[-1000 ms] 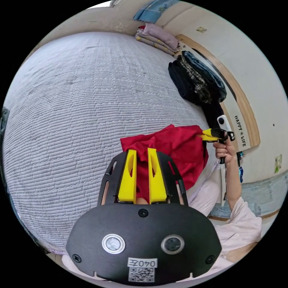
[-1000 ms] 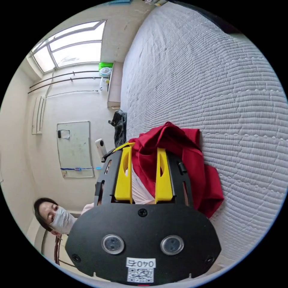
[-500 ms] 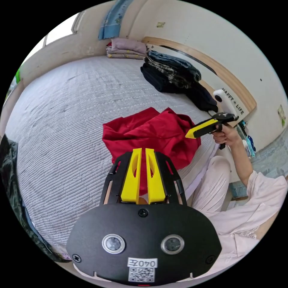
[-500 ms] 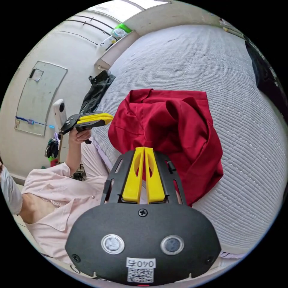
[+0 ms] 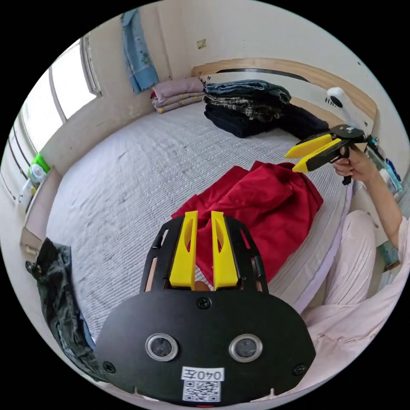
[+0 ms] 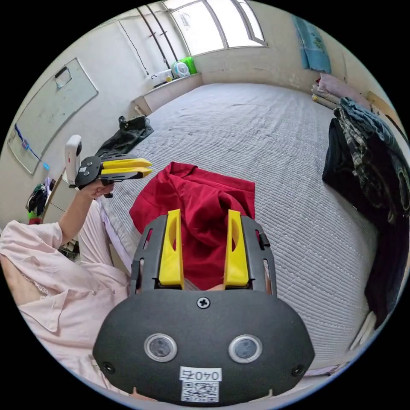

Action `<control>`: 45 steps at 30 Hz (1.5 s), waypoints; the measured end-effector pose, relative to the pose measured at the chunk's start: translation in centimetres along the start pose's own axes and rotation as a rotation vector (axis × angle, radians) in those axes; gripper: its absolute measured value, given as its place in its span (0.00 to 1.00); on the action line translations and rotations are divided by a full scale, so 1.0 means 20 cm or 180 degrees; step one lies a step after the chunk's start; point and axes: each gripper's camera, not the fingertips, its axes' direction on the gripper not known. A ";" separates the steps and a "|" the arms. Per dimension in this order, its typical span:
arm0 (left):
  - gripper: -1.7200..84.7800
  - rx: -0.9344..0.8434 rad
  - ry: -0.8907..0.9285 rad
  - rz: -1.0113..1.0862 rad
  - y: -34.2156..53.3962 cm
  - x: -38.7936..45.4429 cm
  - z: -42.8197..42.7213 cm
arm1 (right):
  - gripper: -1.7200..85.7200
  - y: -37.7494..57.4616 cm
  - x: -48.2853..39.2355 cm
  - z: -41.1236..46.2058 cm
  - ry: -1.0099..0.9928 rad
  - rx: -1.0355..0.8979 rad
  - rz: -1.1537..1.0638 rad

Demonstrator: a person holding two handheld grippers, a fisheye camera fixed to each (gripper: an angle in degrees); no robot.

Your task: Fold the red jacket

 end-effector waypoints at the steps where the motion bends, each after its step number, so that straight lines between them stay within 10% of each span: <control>1: 0.03 -0.0016 -0.0069 0.0086 -0.03 0.02 0.02 | 0.17 -0.04 -0.05 0.07 -0.0014 -0.0096 -0.0071; 8: 0.01 -0.0702 -0.0242 0.0442 -0.15 0.17 0.24 | 0.02 -0.13 -0.26 0.24 0.0668 -0.0238 -0.0137; 15: 0.01 0.0045 -0.0526 0.0242 -0.29 0.21 -0.28 | 0.01 -0.23 -0.42 0.04 0.0765 0.0124 -0.0350; 33: 0.01 -0.1020 -0.0942 -0.0185 -0.42 0.40 0.12 | 0.06 -0.48 -0.11 0.56 0.0669 -0.0360 0.0408; 45: 0.01 -0.0075 -0.0975 -0.0091 -0.38 0.97 -0.55 | 0.01 -0.24 -0.44 0.18 0.0733 0.0349 0.0131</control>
